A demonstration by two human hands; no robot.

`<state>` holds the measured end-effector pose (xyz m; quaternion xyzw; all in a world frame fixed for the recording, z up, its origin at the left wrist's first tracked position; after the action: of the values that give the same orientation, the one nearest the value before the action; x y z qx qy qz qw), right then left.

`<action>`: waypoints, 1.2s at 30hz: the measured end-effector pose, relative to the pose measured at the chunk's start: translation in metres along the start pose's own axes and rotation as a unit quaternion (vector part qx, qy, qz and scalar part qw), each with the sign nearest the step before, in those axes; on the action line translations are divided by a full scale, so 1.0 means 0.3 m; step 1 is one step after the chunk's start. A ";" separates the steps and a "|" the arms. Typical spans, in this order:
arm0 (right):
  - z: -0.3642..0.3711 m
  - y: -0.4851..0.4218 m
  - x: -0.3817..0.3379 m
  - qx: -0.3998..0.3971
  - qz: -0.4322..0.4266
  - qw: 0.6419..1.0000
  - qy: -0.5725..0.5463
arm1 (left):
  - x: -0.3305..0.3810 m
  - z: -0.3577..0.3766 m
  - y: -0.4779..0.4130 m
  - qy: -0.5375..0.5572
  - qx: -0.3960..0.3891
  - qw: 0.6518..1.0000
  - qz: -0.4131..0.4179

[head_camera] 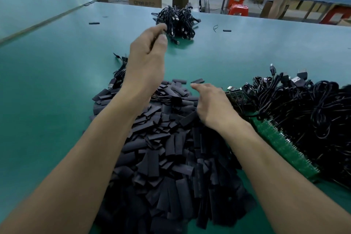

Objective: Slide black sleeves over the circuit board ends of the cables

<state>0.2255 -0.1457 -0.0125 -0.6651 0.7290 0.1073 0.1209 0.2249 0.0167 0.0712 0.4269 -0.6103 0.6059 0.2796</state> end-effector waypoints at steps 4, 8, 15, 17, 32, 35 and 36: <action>0.049 -0.040 0.014 -0.030 0.028 0.993 0.108 | -0.043 0.031 -0.007 -0.064 -0.104 0.992 -0.015; 0.016 -0.023 0.038 0.047 0.043 0.998 0.028 | -0.083 0.060 0.016 -0.105 -0.173 0.979 -0.036; -0.055 0.057 0.053 0.135 0.039 0.985 -0.101 | -0.132 0.074 0.033 -0.170 -0.201 0.964 -0.034; -0.078 0.076 0.059 0.171 0.026 0.975 -0.140 | -0.144 0.070 0.035 -0.158 -0.195 0.967 -0.042; -0.084 0.138 0.126 0.197 0.002 0.903 -0.381 | -0.188 0.101 0.067 -0.063 -0.225 0.967 -0.105; -0.086 0.139 0.141 0.200 0.000 0.893 -0.403 | -0.181 0.112 0.073 -0.058 -0.245 0.962 -0.106; -0.086 0.139 0.142 0.201 0.000 0.891 -0.407 | -0.180 0.114 0.076 -0.055 -0.249 0.961 -0.107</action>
<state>0.1794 -0.1904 -0.0018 -0.5250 0.6216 0.2201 0.5381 0.2370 -0.0091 0.0097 0.4395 -0.7068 0.3770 0.4063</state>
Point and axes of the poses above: each hand's wrist, its own y-axis away from the middle knuckle, its own z-axis out of the palm, x = y × z, the point moved 7 cm from there along -y, towards the middle knuckle, and after that the axes turned 10 degrees about z, right-handed, at the moved point
